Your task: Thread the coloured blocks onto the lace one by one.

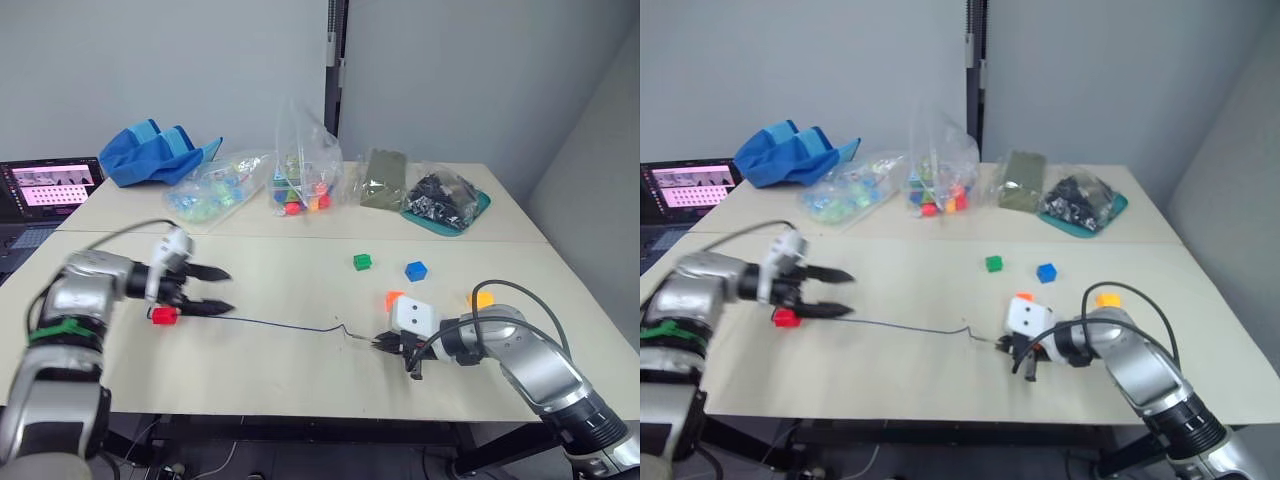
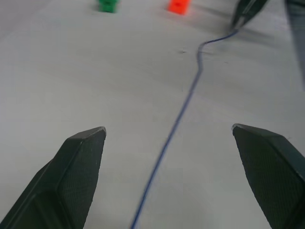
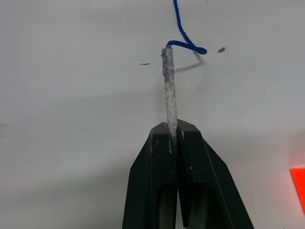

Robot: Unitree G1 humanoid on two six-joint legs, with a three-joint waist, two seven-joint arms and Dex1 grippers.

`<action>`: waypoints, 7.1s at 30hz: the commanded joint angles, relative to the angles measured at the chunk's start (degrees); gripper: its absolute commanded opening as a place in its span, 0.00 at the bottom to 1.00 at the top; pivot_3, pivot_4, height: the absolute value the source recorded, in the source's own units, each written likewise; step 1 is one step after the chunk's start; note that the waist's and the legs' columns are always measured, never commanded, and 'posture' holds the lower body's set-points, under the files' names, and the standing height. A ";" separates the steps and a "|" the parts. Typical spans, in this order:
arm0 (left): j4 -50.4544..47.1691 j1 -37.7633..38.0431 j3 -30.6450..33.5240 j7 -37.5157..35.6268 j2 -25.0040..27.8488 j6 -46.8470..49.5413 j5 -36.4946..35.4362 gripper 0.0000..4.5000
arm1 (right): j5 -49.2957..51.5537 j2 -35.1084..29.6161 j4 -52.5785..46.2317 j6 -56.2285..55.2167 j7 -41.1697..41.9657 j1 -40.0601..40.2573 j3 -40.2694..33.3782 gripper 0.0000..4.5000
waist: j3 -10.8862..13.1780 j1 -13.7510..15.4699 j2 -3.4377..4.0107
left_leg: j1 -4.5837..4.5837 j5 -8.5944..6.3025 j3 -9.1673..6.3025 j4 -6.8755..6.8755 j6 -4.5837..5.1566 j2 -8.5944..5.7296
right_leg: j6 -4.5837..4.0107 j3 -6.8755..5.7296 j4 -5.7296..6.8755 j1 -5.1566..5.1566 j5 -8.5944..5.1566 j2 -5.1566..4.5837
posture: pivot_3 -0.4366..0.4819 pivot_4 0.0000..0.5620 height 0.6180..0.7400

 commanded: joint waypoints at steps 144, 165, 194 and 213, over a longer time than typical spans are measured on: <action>-14.24 16.16 -3.88 18.86 -24.48 -6.36 1.66 0.00 | 7.67 13.71 35.50 -12.44 -35.05 -0.71 -35.15 0.58 | -0.09 -0.78 0.14 | 0.17 0.01 0.00 0.00 0.13 -0.26 | 0.12 0.07 -0.12 0.23 0.00 -0.19 | 0.48 0.27 1.00; -9.01 11.25 -4.74 16.41 -26.88 -7.87 1.95 0.00 | 15.89 36.18 -22.02 21.31 -58.93 22.47 -26.53 0.27 | -0.09 -0.30 0.15 | 0.09 0.00 -0.02 -0.01 0.13 -0.26 | 0.11 0.05 -0.10 0.18 -0.01 -0.19 | 0.48 0.27 1.00; -7.41 9.66 -5.09 14.83 -28.26 -9.26 2.92 0.00 | 18.80 -19.12 -13.39 8.52 -4.41 12.01 -20.08 0.99 | 0.00 -0.67 0.17 | -0.03 -0.02 0.00 0.01 0.28 -0.40 | 0.25 0.06 -0.28 0.10 -0.01 -0.33 | 0.48 0.27 1.00; -15.89 13.37 -5.51 18.89 -27.50 -6.30 3.24 0.00 | -4.48 -9.29 23.70 -17.41 17.98 -12.22 2.90 0.99 | 0.02 -0.21 0.16 | -0.11 0.03 0.03 0.09 0.21 -0.43 | 0.28 0.05 -0.38 0.11 0.03 -0.36 | 0.48 0.27 1.00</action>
